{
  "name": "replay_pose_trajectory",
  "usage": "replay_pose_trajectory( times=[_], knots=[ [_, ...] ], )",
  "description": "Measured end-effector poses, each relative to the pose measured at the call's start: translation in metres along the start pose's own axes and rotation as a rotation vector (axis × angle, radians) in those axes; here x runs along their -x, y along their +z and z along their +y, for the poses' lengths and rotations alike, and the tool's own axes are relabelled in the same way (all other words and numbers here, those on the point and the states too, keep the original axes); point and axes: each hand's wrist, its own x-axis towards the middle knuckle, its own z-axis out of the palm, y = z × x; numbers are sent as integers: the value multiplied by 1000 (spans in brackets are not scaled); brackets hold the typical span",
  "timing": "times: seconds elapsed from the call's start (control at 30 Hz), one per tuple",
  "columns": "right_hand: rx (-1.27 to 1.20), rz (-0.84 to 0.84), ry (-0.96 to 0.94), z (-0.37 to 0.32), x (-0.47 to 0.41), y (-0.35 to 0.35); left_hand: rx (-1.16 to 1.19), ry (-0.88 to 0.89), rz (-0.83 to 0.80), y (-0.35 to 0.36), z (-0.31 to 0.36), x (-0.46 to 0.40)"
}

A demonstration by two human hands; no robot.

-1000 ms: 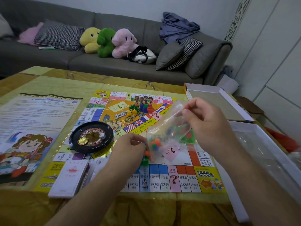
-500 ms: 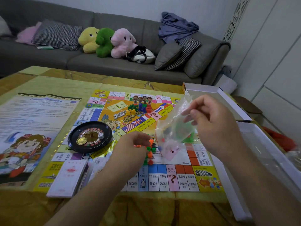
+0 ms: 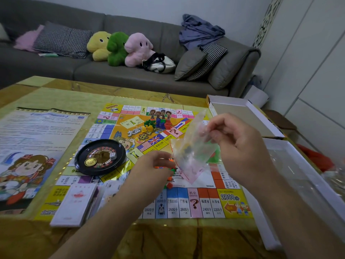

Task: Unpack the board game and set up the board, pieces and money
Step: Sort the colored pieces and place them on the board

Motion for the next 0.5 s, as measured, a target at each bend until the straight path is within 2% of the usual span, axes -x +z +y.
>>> replay_pose_trajectory(
  times=[0.17, 0.27, 0.33, 0.43, 0.5],
  knots=[
    [-205, 68, 80, 0, 1, -7, 142, -32, 33, -4, -3, -1],
    [-410, 112, 217, 2, 4, -7, 377, -98, -171, -9, 5, 1],
    [-467, 127, 308, 7, 7, -5, 418, -86, -257, -10, 7, 4],
    [-546, 86, 438, 16, 8, -11, 390, 21, -137, -12, 3, 3],
    [-578, -15, 514, 20, 8, -14, 381, 68, -56, -14, 1, 5]
  ],
)
